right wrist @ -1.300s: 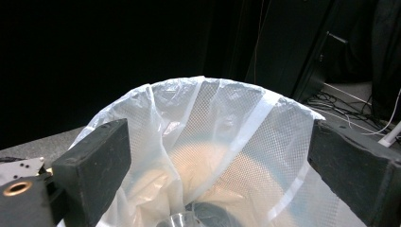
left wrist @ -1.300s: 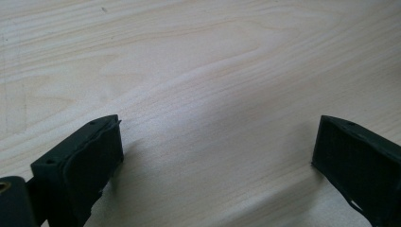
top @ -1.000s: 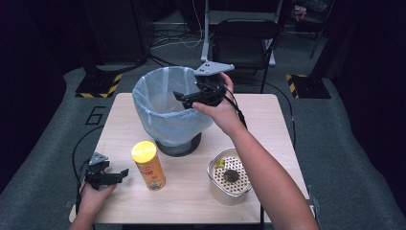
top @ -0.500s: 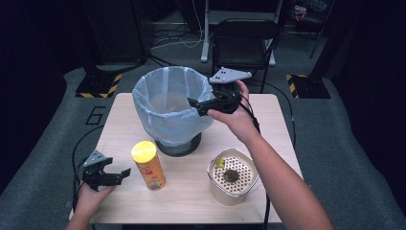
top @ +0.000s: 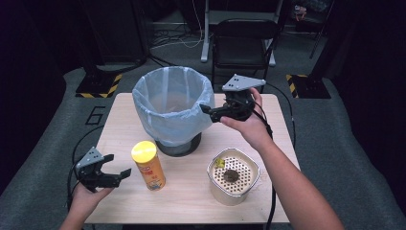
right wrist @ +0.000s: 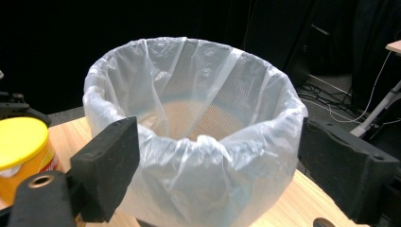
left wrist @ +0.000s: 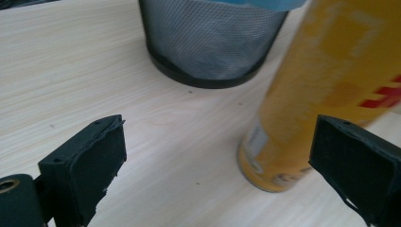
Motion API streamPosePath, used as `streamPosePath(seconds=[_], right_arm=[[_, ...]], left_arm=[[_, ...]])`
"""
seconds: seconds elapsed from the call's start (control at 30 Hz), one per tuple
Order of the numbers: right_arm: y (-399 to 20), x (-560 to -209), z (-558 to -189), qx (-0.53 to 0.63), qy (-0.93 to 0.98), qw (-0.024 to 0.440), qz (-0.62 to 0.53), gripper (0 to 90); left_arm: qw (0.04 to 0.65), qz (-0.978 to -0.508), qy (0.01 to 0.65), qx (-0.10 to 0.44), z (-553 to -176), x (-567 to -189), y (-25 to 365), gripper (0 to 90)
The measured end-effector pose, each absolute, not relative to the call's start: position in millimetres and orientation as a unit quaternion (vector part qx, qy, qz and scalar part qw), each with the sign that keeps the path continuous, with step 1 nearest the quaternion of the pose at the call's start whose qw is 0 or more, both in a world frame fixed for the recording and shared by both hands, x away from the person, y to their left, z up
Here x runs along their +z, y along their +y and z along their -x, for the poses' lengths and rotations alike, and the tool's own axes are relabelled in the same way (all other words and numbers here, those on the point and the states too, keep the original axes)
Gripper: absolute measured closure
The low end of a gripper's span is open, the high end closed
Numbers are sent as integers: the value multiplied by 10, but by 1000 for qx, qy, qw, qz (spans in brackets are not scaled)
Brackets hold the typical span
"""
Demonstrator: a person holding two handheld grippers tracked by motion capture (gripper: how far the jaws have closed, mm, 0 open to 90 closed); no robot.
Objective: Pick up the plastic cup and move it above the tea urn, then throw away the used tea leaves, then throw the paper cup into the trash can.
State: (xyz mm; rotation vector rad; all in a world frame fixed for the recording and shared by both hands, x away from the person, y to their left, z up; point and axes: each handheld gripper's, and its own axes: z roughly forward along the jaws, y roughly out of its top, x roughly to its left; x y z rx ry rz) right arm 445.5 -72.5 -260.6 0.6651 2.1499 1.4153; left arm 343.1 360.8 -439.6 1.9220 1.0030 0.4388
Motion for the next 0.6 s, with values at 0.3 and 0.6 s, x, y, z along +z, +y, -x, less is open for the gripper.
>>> streamPosePath(seconds=[0.3, 0.6], right_arm=[[-966, -2712, -4420, 504, 789, 244, -254, 135], [-1088, -2806, -4414, 497, 792, 241, -258, 135]], left_arm=[[476, -788, 361, 152, -3213, -4312, 3450, 42], [486, -793, 346, 120, -3299, -4368, 3224, 43]])
